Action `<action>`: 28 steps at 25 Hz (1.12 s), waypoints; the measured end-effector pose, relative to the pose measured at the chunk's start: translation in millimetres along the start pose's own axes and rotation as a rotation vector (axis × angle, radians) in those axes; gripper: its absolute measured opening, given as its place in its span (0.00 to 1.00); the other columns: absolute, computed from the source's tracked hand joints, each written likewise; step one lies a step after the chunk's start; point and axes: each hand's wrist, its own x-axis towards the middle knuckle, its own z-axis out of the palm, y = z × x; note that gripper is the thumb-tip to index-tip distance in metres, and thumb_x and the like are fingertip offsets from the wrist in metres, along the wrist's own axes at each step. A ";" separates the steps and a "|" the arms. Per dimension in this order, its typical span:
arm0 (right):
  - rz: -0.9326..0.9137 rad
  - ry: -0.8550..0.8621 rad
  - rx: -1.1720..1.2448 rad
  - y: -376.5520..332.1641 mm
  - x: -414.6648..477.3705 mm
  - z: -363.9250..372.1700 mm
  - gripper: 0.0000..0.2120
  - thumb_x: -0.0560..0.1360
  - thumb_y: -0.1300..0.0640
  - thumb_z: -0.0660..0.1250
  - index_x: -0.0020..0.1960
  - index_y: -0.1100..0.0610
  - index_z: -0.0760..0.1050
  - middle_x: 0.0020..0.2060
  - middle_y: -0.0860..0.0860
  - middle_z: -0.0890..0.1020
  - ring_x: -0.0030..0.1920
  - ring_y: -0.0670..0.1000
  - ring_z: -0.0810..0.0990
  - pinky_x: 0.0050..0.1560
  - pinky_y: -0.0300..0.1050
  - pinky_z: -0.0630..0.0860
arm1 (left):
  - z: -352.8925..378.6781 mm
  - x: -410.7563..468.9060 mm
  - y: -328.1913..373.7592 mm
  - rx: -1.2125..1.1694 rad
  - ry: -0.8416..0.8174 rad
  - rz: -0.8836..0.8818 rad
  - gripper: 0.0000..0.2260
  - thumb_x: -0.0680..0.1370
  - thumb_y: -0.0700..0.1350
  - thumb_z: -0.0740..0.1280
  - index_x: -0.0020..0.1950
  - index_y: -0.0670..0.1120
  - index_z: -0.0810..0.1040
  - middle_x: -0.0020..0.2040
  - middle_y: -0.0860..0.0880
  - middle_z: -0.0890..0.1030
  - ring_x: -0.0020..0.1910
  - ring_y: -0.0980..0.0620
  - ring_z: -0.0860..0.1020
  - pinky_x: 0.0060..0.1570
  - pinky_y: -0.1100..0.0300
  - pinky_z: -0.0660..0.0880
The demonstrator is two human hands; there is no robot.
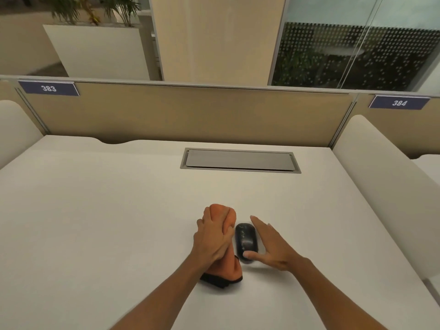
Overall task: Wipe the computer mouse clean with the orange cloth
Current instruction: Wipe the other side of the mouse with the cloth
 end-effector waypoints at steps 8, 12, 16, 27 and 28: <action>-0.079 0.046 -0.138 12.5 1.1 10.7 0.57 0.63 0.19 0.58 0.80 0.52 0.47 0.79 0.48 0.55 0.78 0.50 0.55 0.77 0.54 0.51 | 7.1 -6.1 -8.1 -0.013 -0.041 -0.038 0.24 0.82 0.61 0.55 0.77 0.61 0.55 0.77 0.46 0.55 0.70 0.41 0.66 0.65 0.45 0.69; -0.110 0.048 -0.219 14.8 3.9 15.2 0.58 0.63 0.18 0.52 0.80 0.54 0.44 0.79 0.48 0.52 0.78 0.44 0.45 0.77 0.51 0.37 | 7.0 -9.3 -2.0 -0.007 -0.045 -0.016 0.24 0.81 0.60 0.55 0.77 0.63 0.54 0.78 0.47 0.55 0.69 0.41 0.66 0.63 0.44 0.70; -0.126 0.063 -0.253 14.1 4.6 17.9 0.57 0.64 0.19 0.50 0.80 0.55 0.44 0.79 0.48 0.52 0.77 0.43 0.43 0.77 0.55 0.32 | 8.3 -7.2 6.4 0.007 -0.037 0.011 0.24 0.81 0.59 0.55 0.77 0.63 0.54 0.77 0.46 0.55 0.68 0.41 0.66 0.61 0.44 0.71; -0.143 0.098 -0.257 15.9 4.0 22.5 0.53 0.68 0.23 0.57 0.80 0.54 0.45 0.79 0.47 0.53 0.78 0.43 0.46 0.78 0.53 0.35 | 18.1 2.5 26.4 0.177 -0.126 0.030 0.23 0.81 0.64 0.51 0.75 0.60 0.61 0.80 0.44 0.50 0.72 0.38 0.61 0.65 0.41 0.68; -0.143 0.101 -0.257 16.3 4.6 23.1 0.53 0.68 0.23 0.57 0.80 0.54 0.45 0.79 0.47 0.53 0.78 0.43 0.45 0.78 0.52 0.35 | 18.0 4.4 28.4 0.190 -0.140 0.019 0.23 0.82 0.64 0.51 0.76 0.59 0.61 0.80 0.44 0.49 0.73 0.38 0.60 0.67 0.40 0.67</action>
